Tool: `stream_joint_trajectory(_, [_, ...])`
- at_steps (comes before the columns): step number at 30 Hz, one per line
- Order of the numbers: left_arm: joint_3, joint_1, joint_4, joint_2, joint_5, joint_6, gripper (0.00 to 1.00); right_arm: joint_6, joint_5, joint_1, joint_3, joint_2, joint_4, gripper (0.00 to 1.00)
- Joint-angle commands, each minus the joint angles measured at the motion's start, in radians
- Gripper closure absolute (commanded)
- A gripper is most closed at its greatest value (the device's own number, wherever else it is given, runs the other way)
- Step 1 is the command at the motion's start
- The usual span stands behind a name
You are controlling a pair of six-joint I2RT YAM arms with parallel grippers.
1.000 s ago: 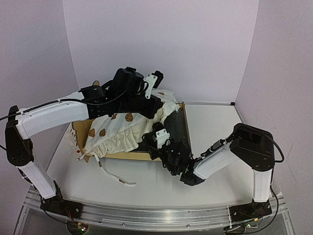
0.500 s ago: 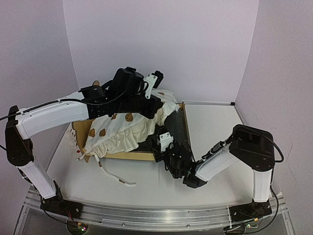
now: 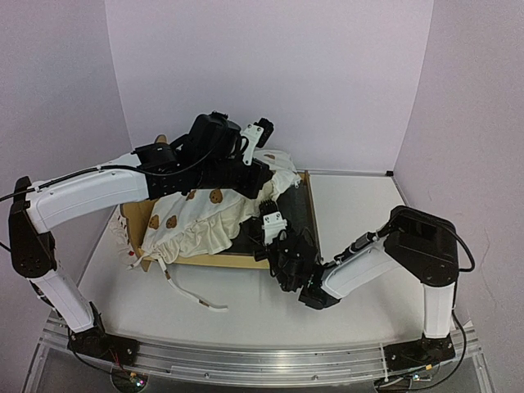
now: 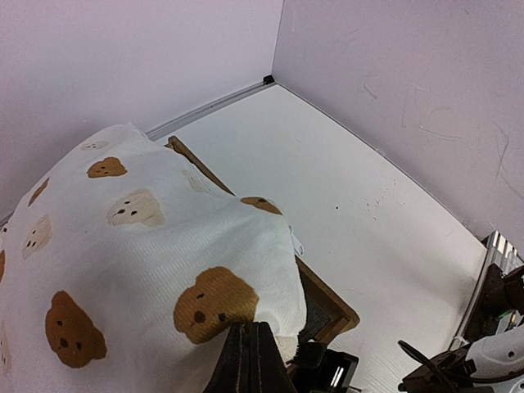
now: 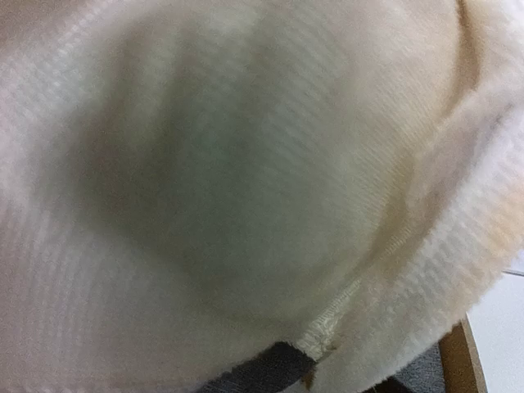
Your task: Set up the pet bed
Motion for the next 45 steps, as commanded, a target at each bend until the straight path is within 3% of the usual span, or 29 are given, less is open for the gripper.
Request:
stream_joint_trajectory(1, [0.056, -0.01, 0.037, -0.018, 0.007, 0.005, 1.0, -0.051, 0.053, -0.003, 0.074, 0.04, 0.037, 0.41])
stream_joint_trajectory(5, [0.054, -0.009, 0.037, -0.019, 0.005, 0.005, 1.0, -0.037, 0.062, -0.017, 0.083, 0.049, 0.037, 0.53])
stream_joint_trajectory(10, [0.051, -0.009, 0.036, -0.022, 0.0, 0.003, 1.0, -0.014, 0.032, -0.024, 0.034, 0.028, 0.037, 0.96])
stream_joint_trajectory(11, [0.051, -0.009, 0.037, -0.022, -0.001, 0.003, 1.0, -0.006, 0.014, -0.024, 0.018, 0.017, 0.037, 1.0])
stream_joint_trajectory(22, [0.037, -0.009, 0.038, -0.028, -0.019, 0.005, 1.0, 0.059, -0.233, -0.025, -0.235, -0.175, 0.027, 1.0])
stream_joint_trajectory(31, [0.026, -0.009, 0.047, -0.025, -0.016, 0.003, 1.0, 0.11, -0.374, -0.025, -0.292, -0.32, -0.103, 1.0])
stream_joint_trajectory(45, [0.012, -0.009, 0.055, -0.021, -0.017, 0.001, 1.0, 0.388, -0.531, -0.024, -0.219, -0.612, -0.672, 1.0])
